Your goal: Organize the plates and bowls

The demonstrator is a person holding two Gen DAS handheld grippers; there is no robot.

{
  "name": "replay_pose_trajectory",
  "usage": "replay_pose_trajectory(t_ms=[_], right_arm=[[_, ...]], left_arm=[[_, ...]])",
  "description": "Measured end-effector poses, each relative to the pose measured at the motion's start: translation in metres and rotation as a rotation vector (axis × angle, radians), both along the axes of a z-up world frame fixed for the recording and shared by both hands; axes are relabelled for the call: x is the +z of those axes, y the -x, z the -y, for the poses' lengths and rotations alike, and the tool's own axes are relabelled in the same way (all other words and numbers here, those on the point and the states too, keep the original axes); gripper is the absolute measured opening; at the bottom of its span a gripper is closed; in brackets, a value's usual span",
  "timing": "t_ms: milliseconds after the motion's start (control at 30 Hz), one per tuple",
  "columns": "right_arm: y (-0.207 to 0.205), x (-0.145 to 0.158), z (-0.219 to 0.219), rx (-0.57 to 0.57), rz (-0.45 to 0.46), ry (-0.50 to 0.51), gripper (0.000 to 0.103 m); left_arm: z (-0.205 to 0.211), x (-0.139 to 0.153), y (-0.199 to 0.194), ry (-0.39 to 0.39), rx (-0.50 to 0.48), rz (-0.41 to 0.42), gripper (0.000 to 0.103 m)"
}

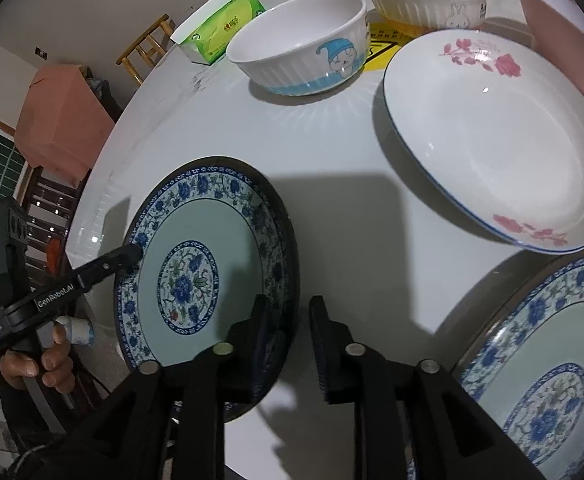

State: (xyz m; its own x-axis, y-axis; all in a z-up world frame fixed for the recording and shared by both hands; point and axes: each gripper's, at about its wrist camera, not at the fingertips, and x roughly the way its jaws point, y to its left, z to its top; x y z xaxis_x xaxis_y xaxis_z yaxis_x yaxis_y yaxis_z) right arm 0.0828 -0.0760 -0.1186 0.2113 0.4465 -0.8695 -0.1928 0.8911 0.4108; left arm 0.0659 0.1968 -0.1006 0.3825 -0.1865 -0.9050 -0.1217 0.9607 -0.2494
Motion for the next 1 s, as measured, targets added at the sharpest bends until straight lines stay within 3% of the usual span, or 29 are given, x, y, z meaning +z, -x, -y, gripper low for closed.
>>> replay_pose_trajectory(t_ms=[367, 667, 833, 1000], right_arm=[[0.017, 0.033, 0.019, -0.026, 0.169, 0.076, 0.024], [0.045, 0.065, 0.039, -0.065, 0.302, 0.136, 0.024], [0.062, 0.076, 0.052, -0.096, 0.369, 0.194, 0.025], [0.077, 0.084, 0.069, -0.133, 0.413, 0.245, 0.030]], left_arm=[[0.026, 0.048, 0.019, -0.163, 0.029, 0.164, 0.053], [0.096, 0.077, 0.044, -0.149, -0.079, 0.264, 0.058], [0.142, 0.084, 0.058, -0.164, -0.164, 0.315, 0.066], [0.173, 0.081, 0.068, -0.153, -0.229, 0.312, 0.067]])
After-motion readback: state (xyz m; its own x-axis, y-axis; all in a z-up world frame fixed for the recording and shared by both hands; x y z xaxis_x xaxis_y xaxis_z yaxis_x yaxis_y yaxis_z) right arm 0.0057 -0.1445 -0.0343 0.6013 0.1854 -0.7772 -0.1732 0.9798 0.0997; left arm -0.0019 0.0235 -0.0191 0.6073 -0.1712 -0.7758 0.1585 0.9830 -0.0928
